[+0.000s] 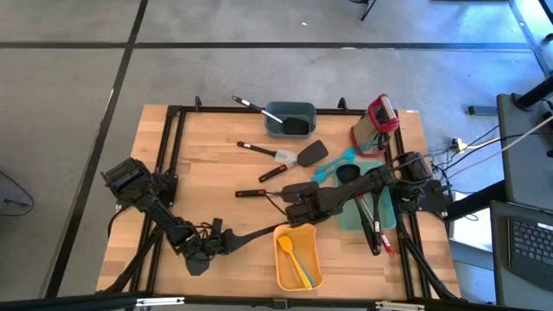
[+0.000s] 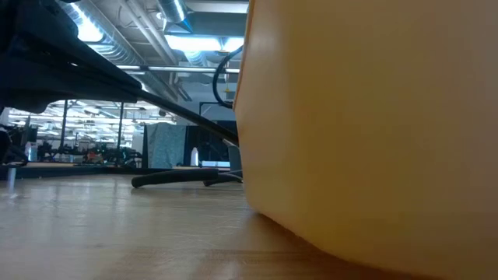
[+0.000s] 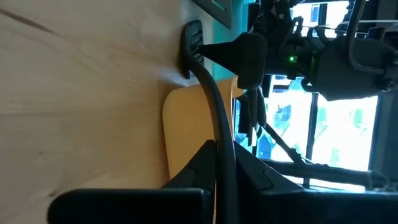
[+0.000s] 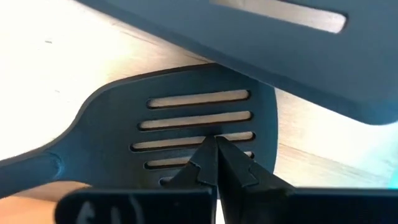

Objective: Pick & Place Kitchen Items
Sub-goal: Put the large black spatula into the blue bin

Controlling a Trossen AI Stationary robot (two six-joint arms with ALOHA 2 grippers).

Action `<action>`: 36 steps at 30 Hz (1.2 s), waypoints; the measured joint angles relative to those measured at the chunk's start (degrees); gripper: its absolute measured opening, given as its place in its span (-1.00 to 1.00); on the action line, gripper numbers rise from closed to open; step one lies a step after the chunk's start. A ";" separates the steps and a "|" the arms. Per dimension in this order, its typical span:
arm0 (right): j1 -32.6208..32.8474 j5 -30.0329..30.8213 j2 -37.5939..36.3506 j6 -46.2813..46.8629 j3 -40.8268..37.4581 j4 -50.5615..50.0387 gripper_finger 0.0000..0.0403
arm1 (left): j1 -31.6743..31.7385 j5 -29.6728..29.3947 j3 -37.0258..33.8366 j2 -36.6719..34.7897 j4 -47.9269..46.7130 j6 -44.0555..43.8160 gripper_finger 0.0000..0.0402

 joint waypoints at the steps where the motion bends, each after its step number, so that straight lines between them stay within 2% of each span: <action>1: 0.00 0.22 0.10 -0.75 0.70 -0.87 -0.98 | 0.00 0.00 0.00 0.00 -0.04 0.00 -0.93; 11: 0.03 8.50 0.18 -11.53 15.36 -14.65 -0.68 | 0.02 -1.23 -0.04 0.00 -0.29 -0.18 -0.93; 17: -0.04 15.42 0.09 -13.31 26.69 -24.71 -0.62 | 0.88 -1.24 -0.10 -0.24 -0.12 0.20 -0.93; 24: 1.08 23.66 -0.05 -21.75 42.28 -31.49 -0.61 | 2.04 -0.67 -0.76 -6.02 2.40 9.77 -0.93; 26: 1.60 25.53 -0.11 -22.60 45.93 -32.60 -0.61 | 2.59 1.06 -0.76 -8.67 2.36 13.02 -0.93; 31: 3.08 29.95 -0.15 -22.72 52.75 -34.14 -0.61 | 5.90 9.97 -0.76 -15.46 1.92 22.50 -0.93; 36: 4.54 30.84 -0.15 -22.74 55.85 -34.74 -0.61 | 12.00 18.41 -0.76 -22.75 -2.09 27.79 -0.93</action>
